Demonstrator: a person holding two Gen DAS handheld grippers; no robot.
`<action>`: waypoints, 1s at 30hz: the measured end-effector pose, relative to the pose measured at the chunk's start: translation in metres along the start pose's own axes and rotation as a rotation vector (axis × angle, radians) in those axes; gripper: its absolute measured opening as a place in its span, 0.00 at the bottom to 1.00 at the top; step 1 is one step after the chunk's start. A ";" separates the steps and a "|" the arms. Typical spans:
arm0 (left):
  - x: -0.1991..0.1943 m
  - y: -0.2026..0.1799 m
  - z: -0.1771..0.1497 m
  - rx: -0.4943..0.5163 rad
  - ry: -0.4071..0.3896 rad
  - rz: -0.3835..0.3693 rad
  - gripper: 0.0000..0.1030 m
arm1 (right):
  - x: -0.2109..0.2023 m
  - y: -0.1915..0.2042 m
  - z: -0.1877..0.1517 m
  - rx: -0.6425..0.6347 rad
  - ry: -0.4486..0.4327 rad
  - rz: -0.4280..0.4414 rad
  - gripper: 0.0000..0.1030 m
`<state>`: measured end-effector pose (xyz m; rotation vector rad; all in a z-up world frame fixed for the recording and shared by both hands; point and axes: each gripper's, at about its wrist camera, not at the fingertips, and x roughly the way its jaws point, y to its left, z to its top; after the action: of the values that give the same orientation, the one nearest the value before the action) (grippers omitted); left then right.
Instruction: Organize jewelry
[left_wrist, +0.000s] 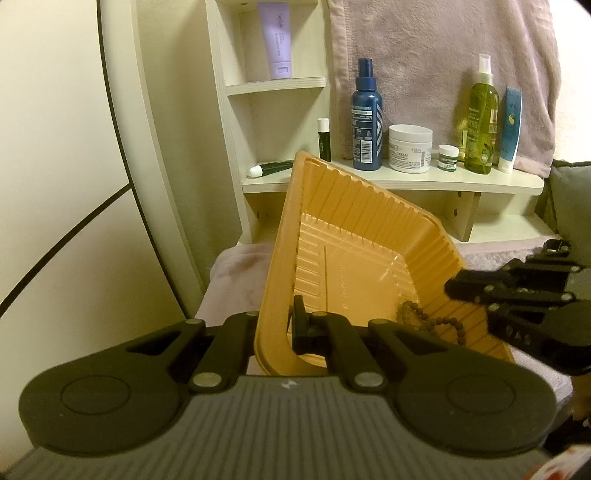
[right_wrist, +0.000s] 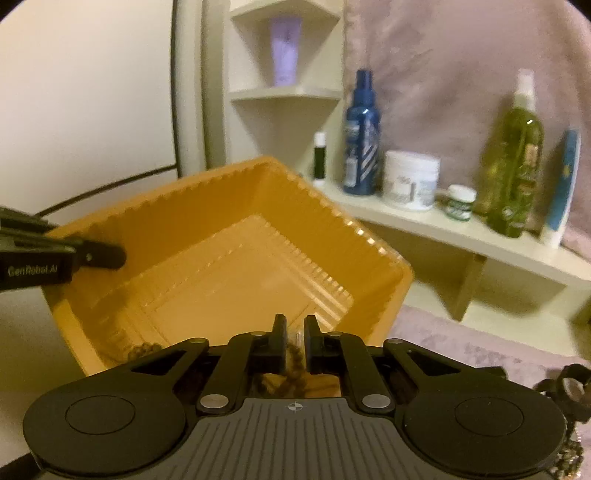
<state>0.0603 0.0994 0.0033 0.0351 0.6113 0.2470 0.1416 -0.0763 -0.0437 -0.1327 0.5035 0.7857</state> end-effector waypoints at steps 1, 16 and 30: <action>0.000 0.000 0.000 -0.001 0.000 0.000 0.04 | -0.001 -0.001 -0.001 -0.003 0.001 -0.002 0.19; -0.001 -0.002 0.000 -0.005 -0.002 0.002 0.04 | -0.089 -0.083 -0.056 0.176 -0.039 -0.377 0.30; -0.002 -0.004 0.002 0.013 -0.001 0.012 0.04 | -0.098 -0.148 -0.107 0.263 0.094 -0.525 0.30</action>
<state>0.0608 0.0951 0.0055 0.0512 0.6121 0.2543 0.1467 -0.2757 -0.1004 -0.0528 0.6227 0.1971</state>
